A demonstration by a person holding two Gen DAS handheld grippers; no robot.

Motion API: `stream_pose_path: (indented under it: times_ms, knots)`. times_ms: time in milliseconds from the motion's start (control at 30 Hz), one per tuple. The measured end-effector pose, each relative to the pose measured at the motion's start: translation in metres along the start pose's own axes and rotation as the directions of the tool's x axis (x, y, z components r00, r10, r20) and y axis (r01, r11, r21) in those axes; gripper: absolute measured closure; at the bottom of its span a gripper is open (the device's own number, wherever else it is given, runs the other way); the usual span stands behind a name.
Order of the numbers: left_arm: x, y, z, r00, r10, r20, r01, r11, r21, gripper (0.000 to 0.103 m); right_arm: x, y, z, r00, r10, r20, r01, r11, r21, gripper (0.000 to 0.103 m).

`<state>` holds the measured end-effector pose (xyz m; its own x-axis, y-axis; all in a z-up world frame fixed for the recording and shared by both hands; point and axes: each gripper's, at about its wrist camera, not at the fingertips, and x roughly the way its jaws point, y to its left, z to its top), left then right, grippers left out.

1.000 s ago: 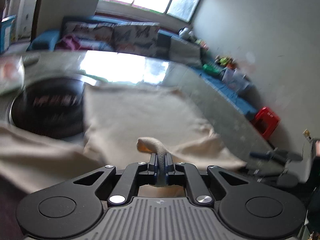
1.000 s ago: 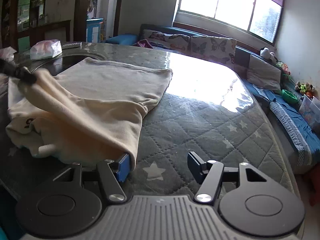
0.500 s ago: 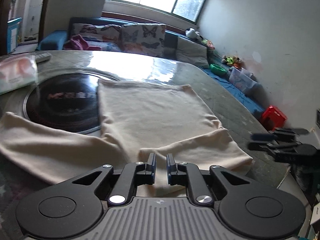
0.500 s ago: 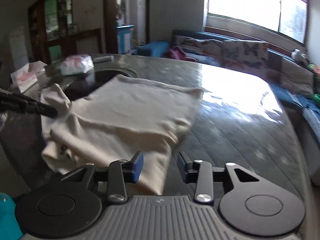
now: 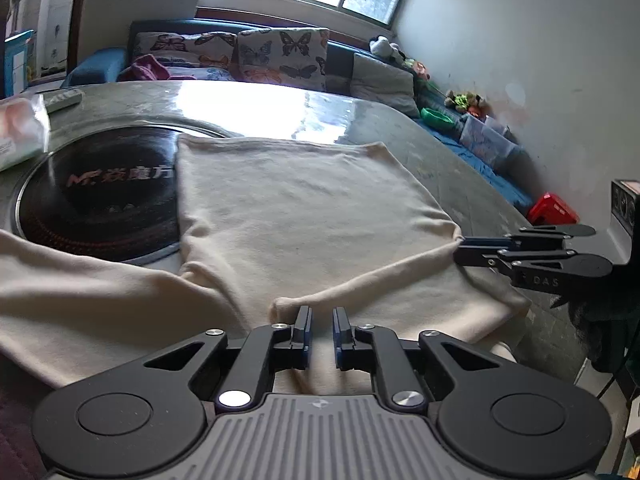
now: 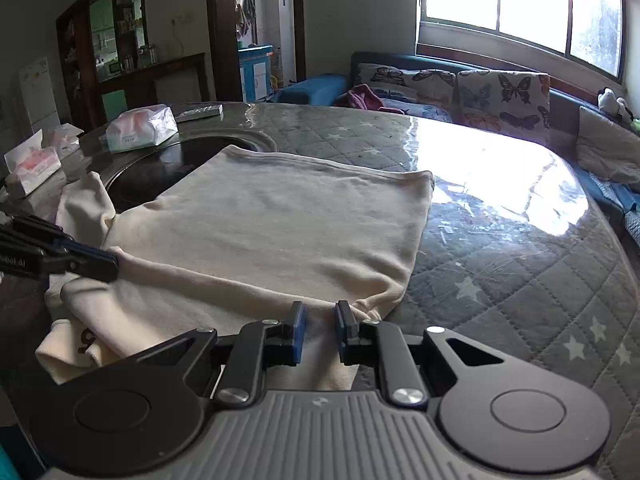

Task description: Fold clothes

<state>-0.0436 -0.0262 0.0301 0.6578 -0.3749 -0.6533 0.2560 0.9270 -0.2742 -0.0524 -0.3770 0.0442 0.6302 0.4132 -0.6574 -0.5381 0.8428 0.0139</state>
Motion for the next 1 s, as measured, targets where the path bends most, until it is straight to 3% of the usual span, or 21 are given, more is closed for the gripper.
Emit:
stream_pose_path:
  times_ms: [100,300,433,567,800,1000]
  knots:
    - [-0.011,0.003,-0.001,1.0,0.002,0.019,-0.002,1.0,-0.01,0.091,-0.005,0.007,0.001,1.0,-0.016,0.0,0.016,0.999,-0.045,0.088]
    - [-0.022,-0.013,-0.012,0.998,-0.065,0.017,0.064,0.997,0.043,0.091,-0.024,0.034,0.0,0.994,0.108,-0.003,-0.108,0.99,-0.094,0.086]
    - [-0.012,-0.019,-0.02,0.999,-0.048,-0.02,0.049,0.997,0.057,0.091,-0.019,0.05,-0.006,0.987,0.157,-0.038,-0.16,0.982,-0.103,0.086]
    - [-0.021,-0.015,-0.022,0.999,-0.037,-0.002,0.037,0.998,0.049,0.09,-0.015,0.063,-0.006,0.987,0.152,-0.058,-0.159,0.974,-0.164,0.085]
    - [-0.04,0.011,-0.021,0.998,0.031,0.05,-0.03,0.999,-0.032,0.089,-0.001,0.082,0.023,0.971,0.234,-0.042,-0.238,0.953,-0.19,0.085]
    - [-0.06,0.052,-0.02,0.982,0.165,0.094,-0.148,0.975,-0.165,0.089,0.024,0.109,0.041,0.952,0.297,-0.068,-0.305,0.92,-0.246,0.086]
